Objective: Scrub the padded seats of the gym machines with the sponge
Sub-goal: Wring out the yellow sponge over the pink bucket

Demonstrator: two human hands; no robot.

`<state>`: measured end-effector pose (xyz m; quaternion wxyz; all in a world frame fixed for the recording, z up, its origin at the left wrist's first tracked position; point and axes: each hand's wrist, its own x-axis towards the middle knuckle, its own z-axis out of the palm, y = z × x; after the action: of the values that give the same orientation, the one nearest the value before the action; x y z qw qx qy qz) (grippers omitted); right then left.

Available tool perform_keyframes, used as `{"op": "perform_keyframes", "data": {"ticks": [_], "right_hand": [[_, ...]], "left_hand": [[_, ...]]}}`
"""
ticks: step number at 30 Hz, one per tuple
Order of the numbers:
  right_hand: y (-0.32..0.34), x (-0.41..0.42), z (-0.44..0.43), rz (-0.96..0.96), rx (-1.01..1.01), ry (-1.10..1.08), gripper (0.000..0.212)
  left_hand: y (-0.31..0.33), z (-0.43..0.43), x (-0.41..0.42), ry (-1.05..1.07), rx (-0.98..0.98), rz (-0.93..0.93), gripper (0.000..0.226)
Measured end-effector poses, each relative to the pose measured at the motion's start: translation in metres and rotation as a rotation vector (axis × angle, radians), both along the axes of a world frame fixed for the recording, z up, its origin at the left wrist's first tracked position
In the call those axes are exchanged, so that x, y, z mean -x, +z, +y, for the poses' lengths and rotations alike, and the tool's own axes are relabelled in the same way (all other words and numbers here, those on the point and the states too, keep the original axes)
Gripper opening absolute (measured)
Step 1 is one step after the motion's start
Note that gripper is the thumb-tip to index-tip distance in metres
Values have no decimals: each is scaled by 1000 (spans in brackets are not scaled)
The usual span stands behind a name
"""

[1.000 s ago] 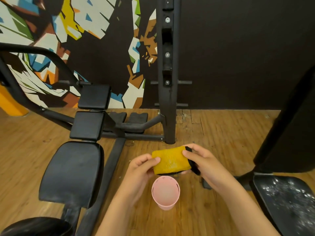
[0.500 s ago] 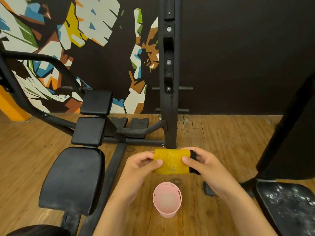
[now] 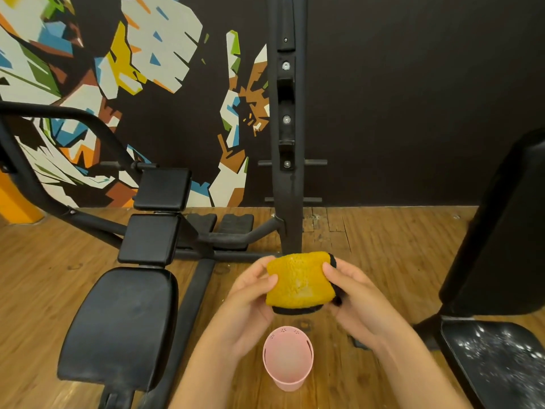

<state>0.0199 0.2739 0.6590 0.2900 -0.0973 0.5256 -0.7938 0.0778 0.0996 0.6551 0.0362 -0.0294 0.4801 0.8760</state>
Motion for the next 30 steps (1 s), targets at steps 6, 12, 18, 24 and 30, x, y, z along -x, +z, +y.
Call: {"op": "perform_keyframes", "data": {"ticks": [6, 12, 18, 24, 30], "right_hand": [[-8, -8, -11, -98, 214, 21, 74], [-7, -15, -13, 37, 84, -48, 46], [-13, -25, -26, 327, -186, -99, 33], [-22, -32, -45, 338, -246, -48, 32], [-39, -54, -80, 110, -232, 27, 35]], "left_hand": [[2, 9, -1, 99, 113, 36, 44], [-2, 6, -6, 344, 538, 5, 15], [-2, 8, -26, 100, 500, 83, 47], [-17, -9, -39, 191, 566, 38, 47], [-33, -23, -55, 425, 530, -39, 42]]}}
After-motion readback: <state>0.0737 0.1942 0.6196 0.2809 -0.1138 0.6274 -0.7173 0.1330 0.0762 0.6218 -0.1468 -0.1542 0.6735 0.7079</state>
